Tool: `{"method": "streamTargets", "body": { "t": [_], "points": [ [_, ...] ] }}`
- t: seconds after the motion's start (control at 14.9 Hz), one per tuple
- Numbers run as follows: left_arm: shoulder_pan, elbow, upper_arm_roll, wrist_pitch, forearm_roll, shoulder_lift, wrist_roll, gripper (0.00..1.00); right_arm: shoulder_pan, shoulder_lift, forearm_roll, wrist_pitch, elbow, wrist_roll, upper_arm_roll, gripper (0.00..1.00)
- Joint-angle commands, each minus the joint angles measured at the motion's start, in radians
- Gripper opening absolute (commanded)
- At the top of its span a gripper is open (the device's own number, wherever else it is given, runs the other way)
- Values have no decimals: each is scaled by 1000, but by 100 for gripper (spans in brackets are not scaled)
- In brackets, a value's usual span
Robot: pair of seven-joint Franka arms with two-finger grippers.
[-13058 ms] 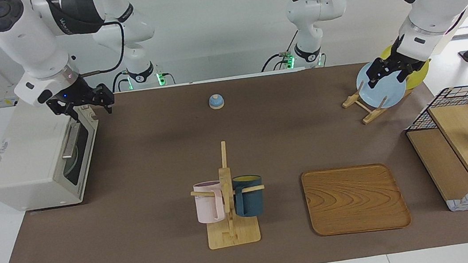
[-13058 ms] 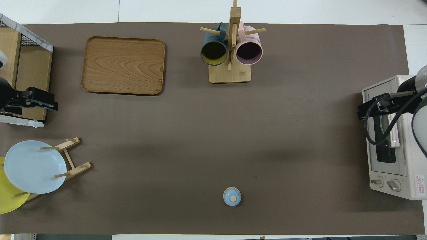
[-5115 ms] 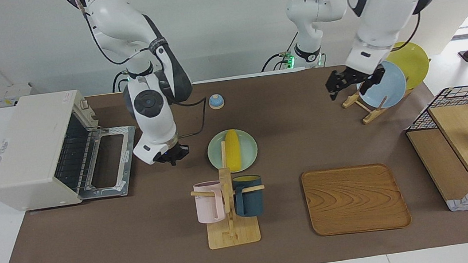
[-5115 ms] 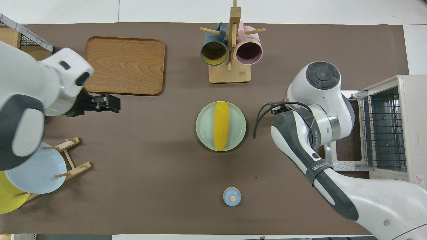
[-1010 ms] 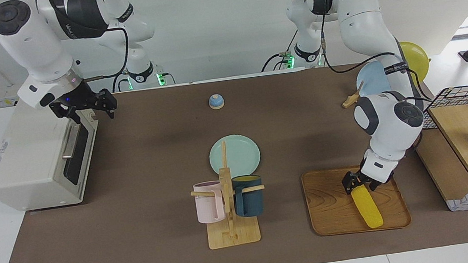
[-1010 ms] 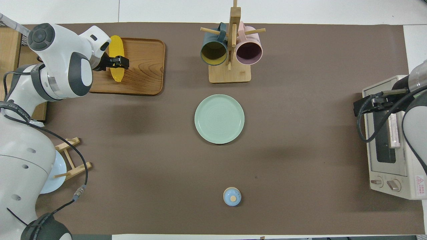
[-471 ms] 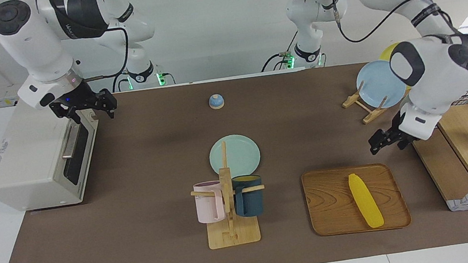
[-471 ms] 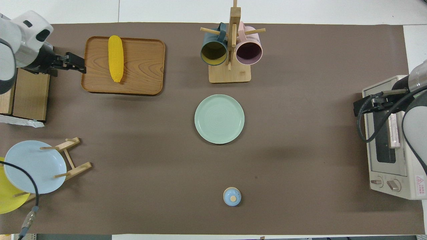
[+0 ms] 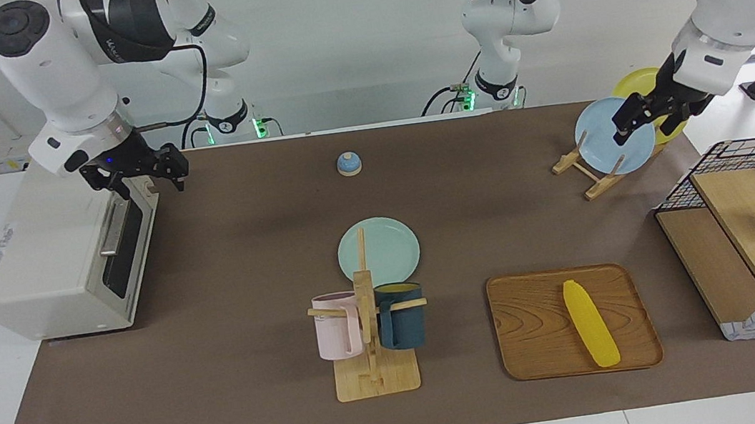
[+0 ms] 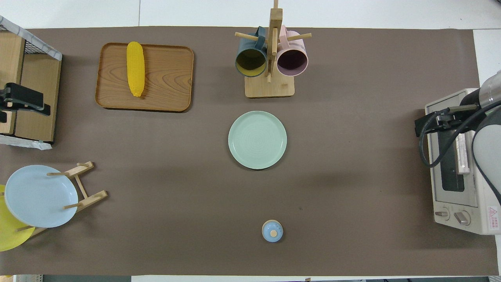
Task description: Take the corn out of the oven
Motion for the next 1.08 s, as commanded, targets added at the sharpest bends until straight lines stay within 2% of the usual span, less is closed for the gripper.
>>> {"method": "streamTargets", "body": {
  "t": [0.0,0.13,0.34,0.4,0.67,0.88,1.01],
  "points": [
    [140,-32,-139,-85,31,-60,-12,100,-8,-15,23,-9,-11,3,3,100],
    [168,-78,-189,-77,51,-80,-18,100,-8,-15,23,-9,-11,3,3,100],
    [142,-220,-184,108,52,-135,-10,100,-7,-15,23,-9,-11,3,3,100],
    [139,-237,-183,139,52,-134,-7,100,-8,-15,23,-9,-11,3,3,100],
    [134,-233,-178,136,52,-117,-6,100,-8,-15,23,-9,-11,3,3,100],
    [108,-218,-184,134,162,-111,4,100,-8,-15,23,-9,-11,3,3,100],
    [110,-219,-186,139,156,-109,-6,100,-8,-15,23,-9,-11,3,3,100]
  ]
}}
